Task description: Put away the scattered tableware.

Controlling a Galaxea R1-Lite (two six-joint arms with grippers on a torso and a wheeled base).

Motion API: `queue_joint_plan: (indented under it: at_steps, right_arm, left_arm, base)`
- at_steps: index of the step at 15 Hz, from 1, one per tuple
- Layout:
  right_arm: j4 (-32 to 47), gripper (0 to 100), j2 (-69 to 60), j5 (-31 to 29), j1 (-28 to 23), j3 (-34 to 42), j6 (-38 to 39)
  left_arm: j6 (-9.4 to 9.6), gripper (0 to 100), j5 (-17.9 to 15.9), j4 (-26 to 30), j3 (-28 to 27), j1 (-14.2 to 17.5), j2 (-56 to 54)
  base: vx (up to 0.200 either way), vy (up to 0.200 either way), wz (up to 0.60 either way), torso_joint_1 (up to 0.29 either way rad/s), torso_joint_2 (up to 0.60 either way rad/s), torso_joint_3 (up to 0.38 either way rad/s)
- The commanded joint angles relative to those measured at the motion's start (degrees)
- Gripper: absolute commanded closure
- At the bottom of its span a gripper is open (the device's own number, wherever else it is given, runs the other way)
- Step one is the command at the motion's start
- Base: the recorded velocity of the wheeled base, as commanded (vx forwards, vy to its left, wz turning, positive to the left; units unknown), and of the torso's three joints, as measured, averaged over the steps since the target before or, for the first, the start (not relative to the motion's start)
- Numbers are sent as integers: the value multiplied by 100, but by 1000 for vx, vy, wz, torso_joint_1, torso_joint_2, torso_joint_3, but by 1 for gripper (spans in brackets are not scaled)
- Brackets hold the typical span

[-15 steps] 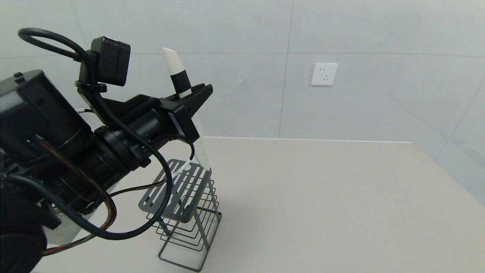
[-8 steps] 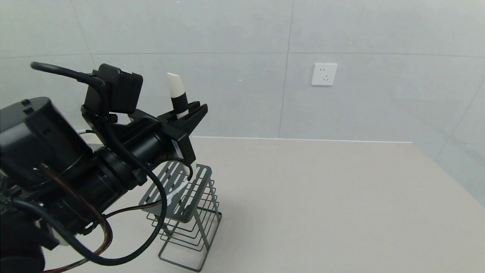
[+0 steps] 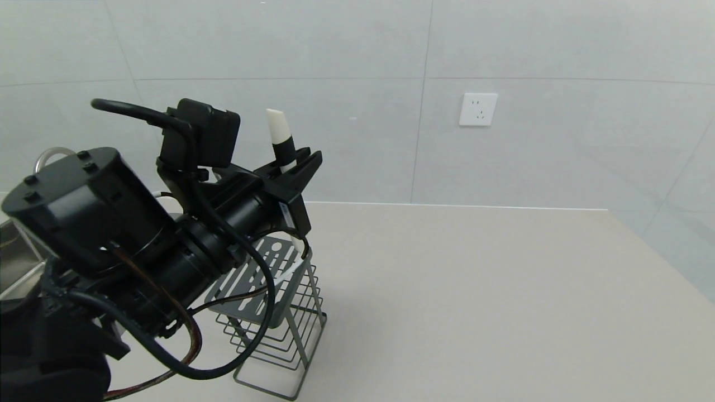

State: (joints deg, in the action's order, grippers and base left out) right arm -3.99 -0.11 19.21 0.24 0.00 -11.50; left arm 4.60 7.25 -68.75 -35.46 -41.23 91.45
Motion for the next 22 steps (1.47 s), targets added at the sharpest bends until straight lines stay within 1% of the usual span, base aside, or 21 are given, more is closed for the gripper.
queue_joint_plan:
  at_steps: [1,2,3,5,6,8,11,17,19,21,22]
  right_arm:
    - [3,100,11,4,2,0,-2]
    - [3,100,11,12,2,0,-11]
    - [3,100,11,12,2,0,-11]
    - [3,100,11,12,2,0,-11]
    - [3,100,11,12,2,0,-11]
    - [-6,100,11,12,2,0,-2]
    - [3,100,11,12,2,0,-2]
    - [-6,100,11,30,2,0,-2]
    - [-6,100,11,30,2,0,-2]
    - [-6,100,11,30,2,0,-2]
    - [-6,100,11,30,2,0,-2]
  left_arm:
    - [-11,100,74,-6,13,27,101]
    - [-20,100,118,-24,66,124,153]
    - [-11,100,118,-94,110,141,197]
    - [-11,100,127,-709,180,150,487]
    - [15,100,154,-1193,224,159,654]
    - [6,100,154,-1571,347,133,777]
    - [50,100,189,-1588,391,141,690]
    - [15,100,488,-1711,743,89,558]
    - [6,100,479,-1711,830,124,558]
    - [-3,100,479,-1817,1068,159,567]
    - [6,100,479,-1861,1068,159,575]
  base:
    - [0,0,0,0,0,0]
    - [0,0,0,0,0,0]
    - [0,0,0,0,0,0]
    - [0,0,0,0,0,0]
    - [0,0,0,0,0,0]
    - [0,0,0,0,0,0]
    - [0,0,0,0,0,0]
    - [0,0,0,0,0,0]
    - [0,0,0,0,0,0]
    - [0,0,0,0,0,0]
    - [0,0,0,0,0,0]
